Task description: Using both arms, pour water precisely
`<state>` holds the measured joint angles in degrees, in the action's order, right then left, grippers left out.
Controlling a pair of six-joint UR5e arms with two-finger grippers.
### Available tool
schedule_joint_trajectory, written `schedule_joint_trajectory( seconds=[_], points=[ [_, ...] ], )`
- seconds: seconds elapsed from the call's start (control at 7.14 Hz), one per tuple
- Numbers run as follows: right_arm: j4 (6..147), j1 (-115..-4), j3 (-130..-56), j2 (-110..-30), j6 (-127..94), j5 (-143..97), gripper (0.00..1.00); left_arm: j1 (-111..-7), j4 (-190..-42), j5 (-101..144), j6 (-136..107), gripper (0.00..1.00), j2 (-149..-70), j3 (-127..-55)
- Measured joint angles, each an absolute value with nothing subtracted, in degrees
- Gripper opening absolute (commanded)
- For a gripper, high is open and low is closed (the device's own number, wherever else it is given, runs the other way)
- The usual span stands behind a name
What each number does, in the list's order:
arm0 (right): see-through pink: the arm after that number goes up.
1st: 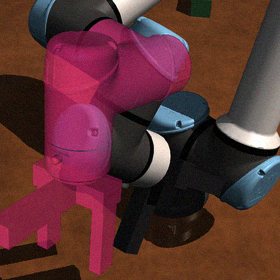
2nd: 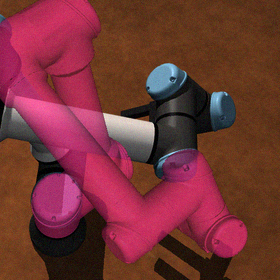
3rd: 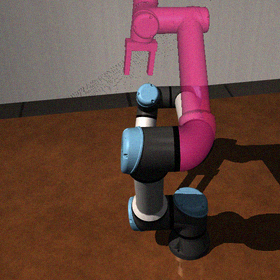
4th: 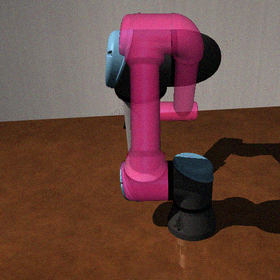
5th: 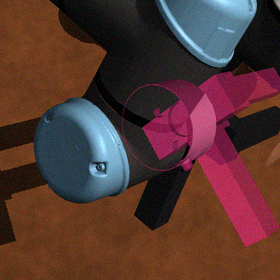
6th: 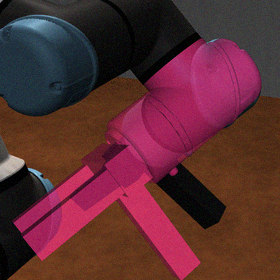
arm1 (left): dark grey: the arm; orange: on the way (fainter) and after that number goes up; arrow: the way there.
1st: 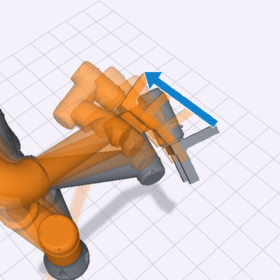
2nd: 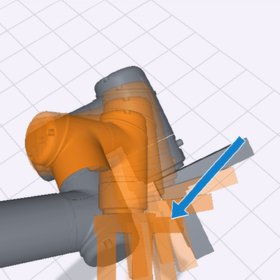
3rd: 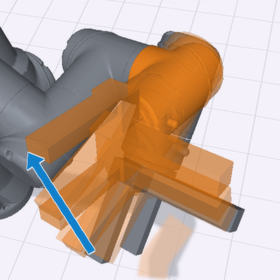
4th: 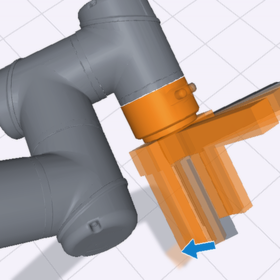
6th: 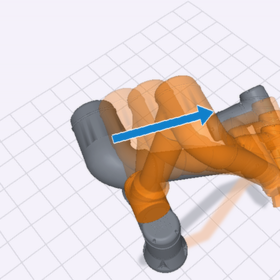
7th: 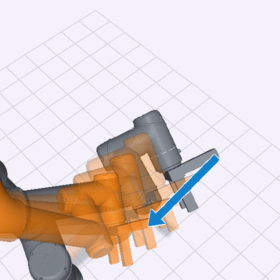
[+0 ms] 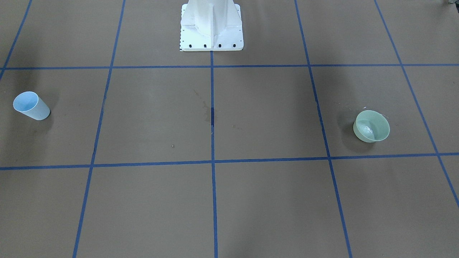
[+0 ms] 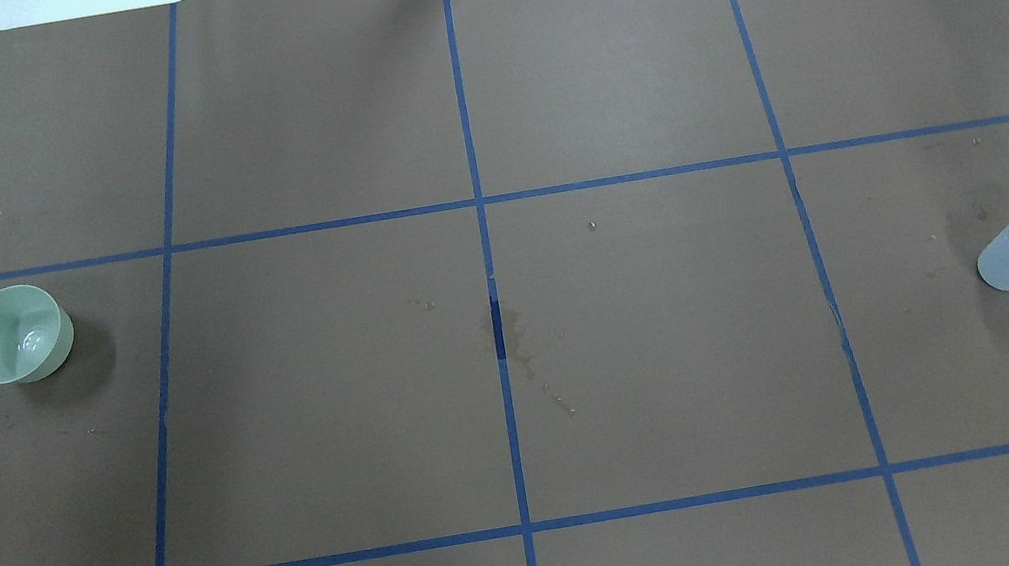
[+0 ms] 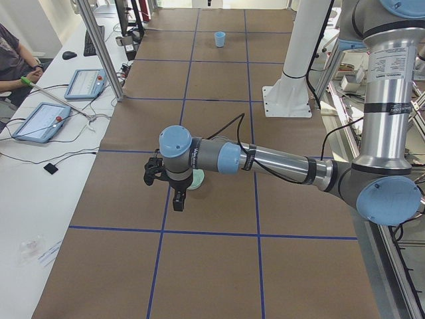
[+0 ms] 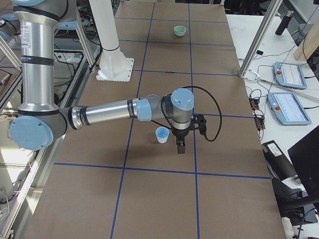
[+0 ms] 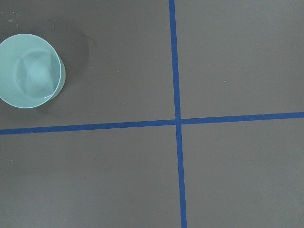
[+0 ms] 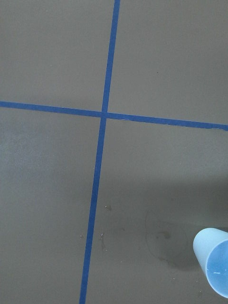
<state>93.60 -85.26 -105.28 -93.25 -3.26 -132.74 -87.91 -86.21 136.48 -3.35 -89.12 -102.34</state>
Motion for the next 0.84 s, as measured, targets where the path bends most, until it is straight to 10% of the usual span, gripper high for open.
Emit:
schedule_joint_trajectory(
  seconds=[0.84],
  points=[
    [93.68,-85.08,-105.34,-93.69,-3.72,-136.15,1.00,-87.98,-86.52,136.41,-3.37,1.00,-88.60,-102.74]
  ],
)
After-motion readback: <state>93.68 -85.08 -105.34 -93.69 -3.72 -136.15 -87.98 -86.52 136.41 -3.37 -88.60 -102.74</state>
